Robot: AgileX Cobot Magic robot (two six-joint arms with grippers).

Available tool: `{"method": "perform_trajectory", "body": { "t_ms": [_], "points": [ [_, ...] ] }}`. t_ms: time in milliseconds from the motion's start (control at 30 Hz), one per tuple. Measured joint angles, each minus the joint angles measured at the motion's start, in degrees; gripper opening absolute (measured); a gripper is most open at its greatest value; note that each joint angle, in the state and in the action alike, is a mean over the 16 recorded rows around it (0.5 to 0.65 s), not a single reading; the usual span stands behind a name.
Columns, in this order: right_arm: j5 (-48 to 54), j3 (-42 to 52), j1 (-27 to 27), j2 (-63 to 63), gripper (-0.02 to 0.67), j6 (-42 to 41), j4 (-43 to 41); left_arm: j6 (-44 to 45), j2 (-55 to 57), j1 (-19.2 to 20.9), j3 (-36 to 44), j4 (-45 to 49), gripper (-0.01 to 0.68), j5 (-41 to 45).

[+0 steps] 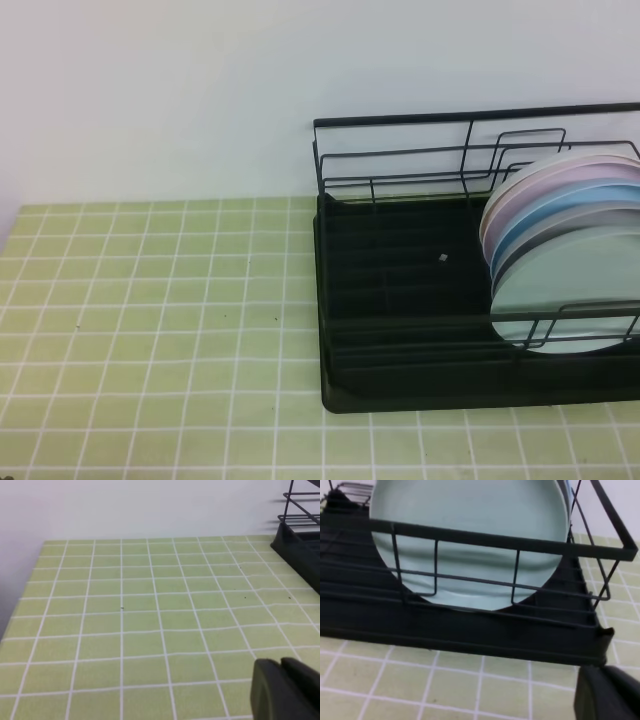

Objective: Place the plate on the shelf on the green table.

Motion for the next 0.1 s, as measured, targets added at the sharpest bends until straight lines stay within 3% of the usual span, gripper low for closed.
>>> {"method": "perform_trajectory", "body": {
  "t_ms": [100],
  "points": [
    [-0.1, -0.1, -0.1, 0.0, -0.002, 0.3, 0.3, 0.0, 0.0, 0.0, 0.0, 0.0, 0.000, 0.0]
  ]
}}
